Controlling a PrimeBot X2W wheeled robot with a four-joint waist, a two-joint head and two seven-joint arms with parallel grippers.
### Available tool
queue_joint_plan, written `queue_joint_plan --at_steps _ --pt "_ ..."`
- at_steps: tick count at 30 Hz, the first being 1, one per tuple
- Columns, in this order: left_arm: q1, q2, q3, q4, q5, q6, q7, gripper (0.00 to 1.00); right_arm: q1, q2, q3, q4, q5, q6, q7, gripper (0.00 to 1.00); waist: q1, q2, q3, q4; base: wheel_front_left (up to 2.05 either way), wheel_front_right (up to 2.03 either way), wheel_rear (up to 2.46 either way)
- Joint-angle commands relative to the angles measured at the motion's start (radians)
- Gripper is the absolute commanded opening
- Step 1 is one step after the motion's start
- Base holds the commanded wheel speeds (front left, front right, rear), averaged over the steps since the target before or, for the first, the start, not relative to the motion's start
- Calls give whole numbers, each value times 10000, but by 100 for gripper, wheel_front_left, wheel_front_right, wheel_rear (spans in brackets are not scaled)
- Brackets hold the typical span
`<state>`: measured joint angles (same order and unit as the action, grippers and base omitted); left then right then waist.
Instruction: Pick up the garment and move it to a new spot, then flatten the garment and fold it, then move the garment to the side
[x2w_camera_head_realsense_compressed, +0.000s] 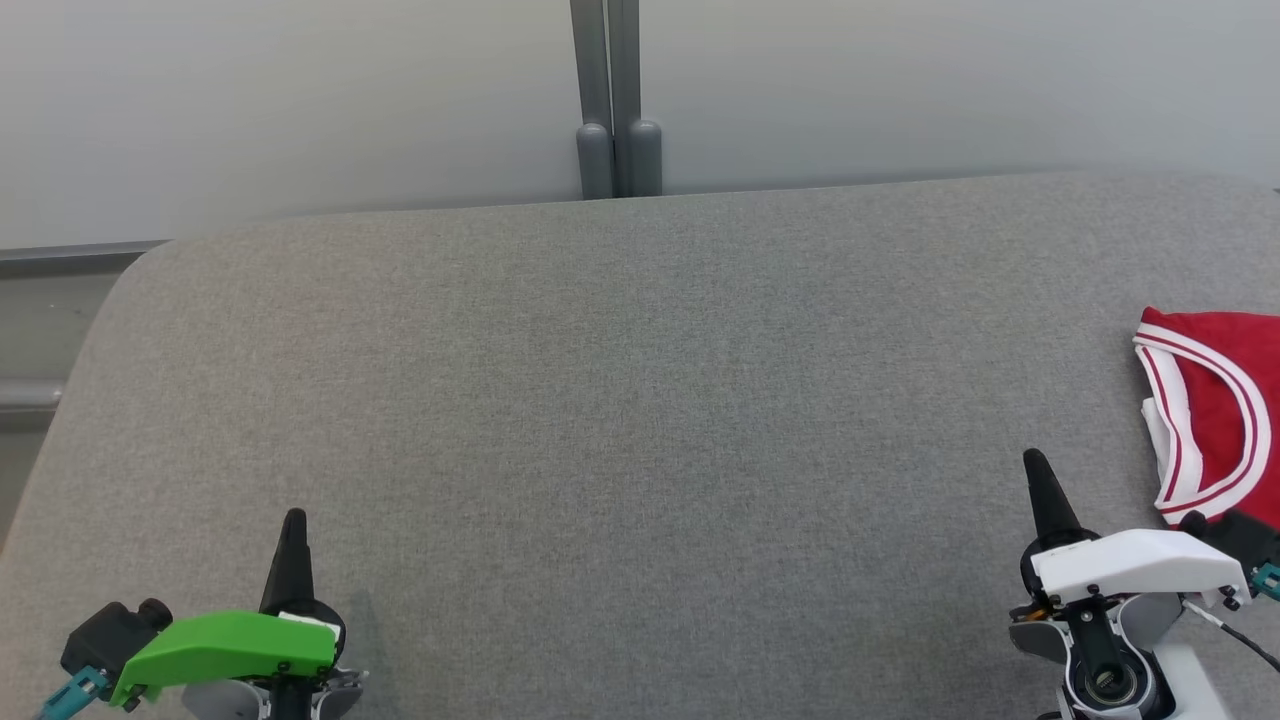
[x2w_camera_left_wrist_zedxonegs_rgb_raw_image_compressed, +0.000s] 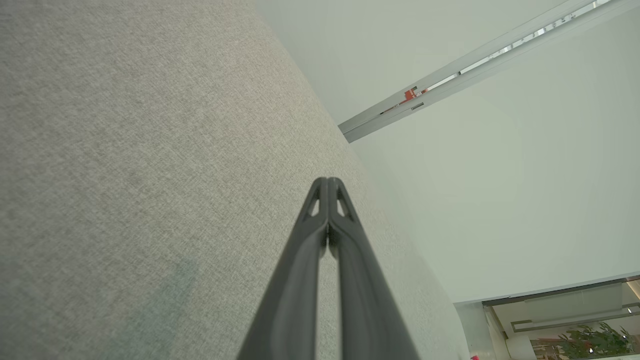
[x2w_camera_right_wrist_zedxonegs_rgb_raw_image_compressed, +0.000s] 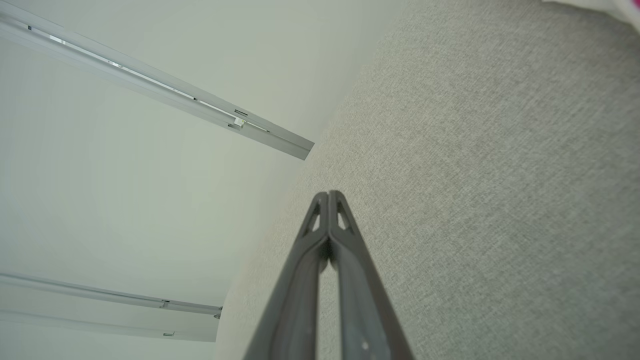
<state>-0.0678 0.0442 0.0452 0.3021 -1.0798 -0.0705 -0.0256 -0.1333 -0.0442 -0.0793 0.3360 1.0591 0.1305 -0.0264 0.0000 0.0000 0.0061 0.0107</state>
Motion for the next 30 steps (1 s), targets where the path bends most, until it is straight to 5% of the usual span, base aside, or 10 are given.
queue_joint_plan --at_steps 1,30 --pt "-245 62 73 -125 -317 -73 71 0 2 -63 -41 -174 293 8 80 0 0 0 -1 -2 0 0 0" --pt "-381 78 407 -376 -2928 -376 779 0 160 -75 -213 -582 3031 6 785 0 0 0 -14 -49 0 0 0"
